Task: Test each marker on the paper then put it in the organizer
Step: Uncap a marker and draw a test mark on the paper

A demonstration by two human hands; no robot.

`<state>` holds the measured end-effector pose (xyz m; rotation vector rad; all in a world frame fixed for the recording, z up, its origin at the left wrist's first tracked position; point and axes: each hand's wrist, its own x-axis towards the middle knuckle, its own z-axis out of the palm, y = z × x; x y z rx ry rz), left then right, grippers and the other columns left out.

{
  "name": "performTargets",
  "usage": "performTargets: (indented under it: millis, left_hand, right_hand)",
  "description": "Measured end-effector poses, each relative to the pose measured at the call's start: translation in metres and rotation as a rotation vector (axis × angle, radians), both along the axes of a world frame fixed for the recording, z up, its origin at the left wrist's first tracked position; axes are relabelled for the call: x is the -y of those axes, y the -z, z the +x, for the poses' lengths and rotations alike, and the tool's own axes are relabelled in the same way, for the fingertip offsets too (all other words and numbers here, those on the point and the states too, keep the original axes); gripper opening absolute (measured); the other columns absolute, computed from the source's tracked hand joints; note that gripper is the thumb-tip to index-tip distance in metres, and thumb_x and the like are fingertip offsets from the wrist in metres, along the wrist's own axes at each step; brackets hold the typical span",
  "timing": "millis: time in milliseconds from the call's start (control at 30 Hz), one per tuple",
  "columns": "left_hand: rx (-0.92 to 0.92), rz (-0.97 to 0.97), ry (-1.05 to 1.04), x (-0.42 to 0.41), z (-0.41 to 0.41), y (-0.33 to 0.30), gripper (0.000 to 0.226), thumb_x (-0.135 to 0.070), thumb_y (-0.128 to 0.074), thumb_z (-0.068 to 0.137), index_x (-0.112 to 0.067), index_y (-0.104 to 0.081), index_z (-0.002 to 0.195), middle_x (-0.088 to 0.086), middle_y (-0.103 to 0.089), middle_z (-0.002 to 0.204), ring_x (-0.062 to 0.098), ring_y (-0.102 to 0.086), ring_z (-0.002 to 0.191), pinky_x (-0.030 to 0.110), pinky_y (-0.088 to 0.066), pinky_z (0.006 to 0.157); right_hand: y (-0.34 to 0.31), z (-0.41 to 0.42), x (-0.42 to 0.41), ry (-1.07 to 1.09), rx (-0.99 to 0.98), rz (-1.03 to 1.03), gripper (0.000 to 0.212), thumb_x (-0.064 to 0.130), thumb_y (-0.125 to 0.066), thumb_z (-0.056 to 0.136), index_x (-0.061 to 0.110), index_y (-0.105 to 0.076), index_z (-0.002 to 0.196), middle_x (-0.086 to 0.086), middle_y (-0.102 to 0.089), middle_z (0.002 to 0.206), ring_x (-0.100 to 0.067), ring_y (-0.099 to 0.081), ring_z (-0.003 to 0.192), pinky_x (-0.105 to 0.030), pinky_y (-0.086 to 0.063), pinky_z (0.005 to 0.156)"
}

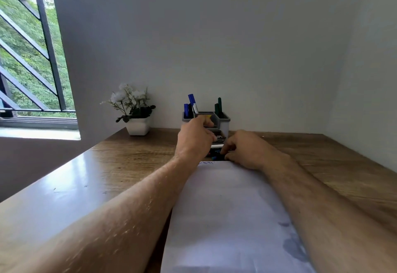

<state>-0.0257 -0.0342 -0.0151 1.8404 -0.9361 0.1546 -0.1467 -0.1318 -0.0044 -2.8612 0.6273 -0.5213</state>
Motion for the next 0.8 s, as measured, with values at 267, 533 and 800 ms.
performTargets:
  millis: [267, 533, 800]
  left_hand:
    - [0.015, -0.068, -0.014, -0.008, -0.002, -0.005, 0.018, -0.014, -0.065, 0.092, -0.023, -0.067, 0.107, -0.011, -0.067, 0.089, 0.008, -0.066, 0.088, 0.033, -0.056, 0.09]
    - [-0.034, -0.216, 0.016, -0.015, -0.017, -0.015, 0.028, -0.036, -0.043, 0.104, -0.018, -0.064, 0.103, -0.005, -0.067, 0.092, 0.008, -0.063, 0.084, 0.018, -0.046, 0.065]
    - [-0.169, -0.275, 0.118, -0.014, -0.014, -0.012, 0.039, -0.042, -0.038, 0.104, -0.02, -0.07, 0.096, -0.005, -0.072, 0.091, 0.008, -0.068, 0.086, 0.027, -0.056, 0.08]
  right_hand:
    - [0.002, 0.002, -0.001, -0.015, 0.067, -0.032, 0.014, 0.022, -0.065, 0.092, 0.027, -0.069, 0.104, 0.001, -0.047, 0.105, -0.018, -0.054, 0.097, -0.028, -0.043, 0.08]
    - [-0.009, 0.003, -0.018, -0.142, 0.56, 0.265, 0.012, 0.015, -0.049, 0.101, 0.024, -0.055, 0.107, 0.005, -0.06, 0.095, -0.01, -0.061, 0.083, -0.022, -0.045, 0.066]
    - [-0.027, -0.004, -0.022, -0.168, 1.073, 0.959, 0.009, 0.015, -0.04, 0.102, 0.018, -0.045, 0.095, -0.007, -0.06, 0.067, -0.022, -0.065, 0.054, -0.05, -0.062, 0.063]
